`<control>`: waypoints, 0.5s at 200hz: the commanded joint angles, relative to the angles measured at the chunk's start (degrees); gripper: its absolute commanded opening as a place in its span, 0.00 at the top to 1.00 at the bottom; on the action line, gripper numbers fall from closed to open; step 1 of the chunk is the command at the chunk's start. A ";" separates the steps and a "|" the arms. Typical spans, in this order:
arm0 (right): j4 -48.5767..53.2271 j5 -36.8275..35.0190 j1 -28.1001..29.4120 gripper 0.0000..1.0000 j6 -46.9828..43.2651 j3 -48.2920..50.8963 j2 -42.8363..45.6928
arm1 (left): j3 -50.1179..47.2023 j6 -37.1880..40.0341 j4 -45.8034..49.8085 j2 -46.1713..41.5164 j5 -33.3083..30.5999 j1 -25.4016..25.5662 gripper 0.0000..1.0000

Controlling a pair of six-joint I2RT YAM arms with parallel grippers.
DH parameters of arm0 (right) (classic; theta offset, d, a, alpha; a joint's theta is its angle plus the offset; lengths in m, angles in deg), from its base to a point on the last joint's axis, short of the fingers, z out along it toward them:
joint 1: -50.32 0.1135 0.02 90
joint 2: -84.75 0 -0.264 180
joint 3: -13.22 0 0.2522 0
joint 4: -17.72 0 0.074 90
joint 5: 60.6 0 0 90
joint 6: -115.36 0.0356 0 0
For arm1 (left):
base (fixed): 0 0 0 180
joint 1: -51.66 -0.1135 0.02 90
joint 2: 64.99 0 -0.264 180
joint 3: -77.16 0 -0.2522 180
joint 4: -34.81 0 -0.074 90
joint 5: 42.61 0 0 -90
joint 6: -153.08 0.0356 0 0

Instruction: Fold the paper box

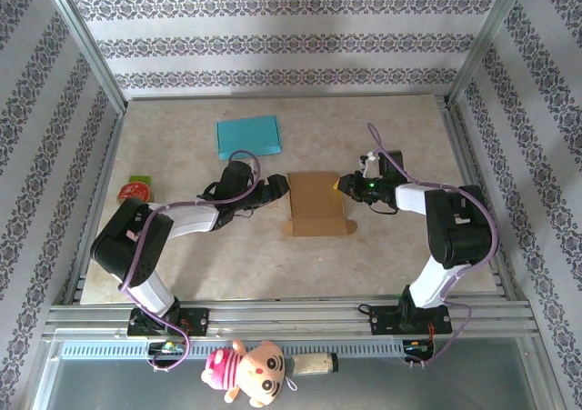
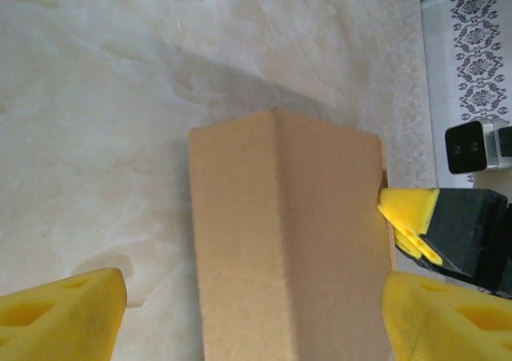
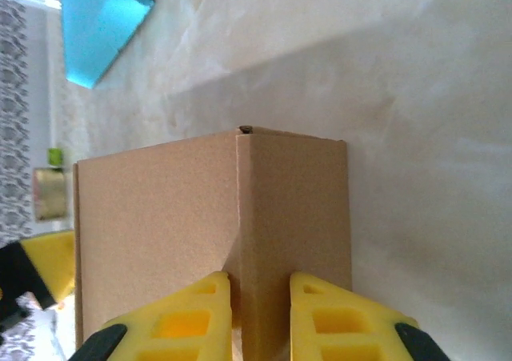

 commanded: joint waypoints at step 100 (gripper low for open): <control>-10.13 2.32 -4.60 0.90 7.73 3.19 -6.11 | 5.26 -3.27 -7.40 9.73 8.13 -0.50 0.13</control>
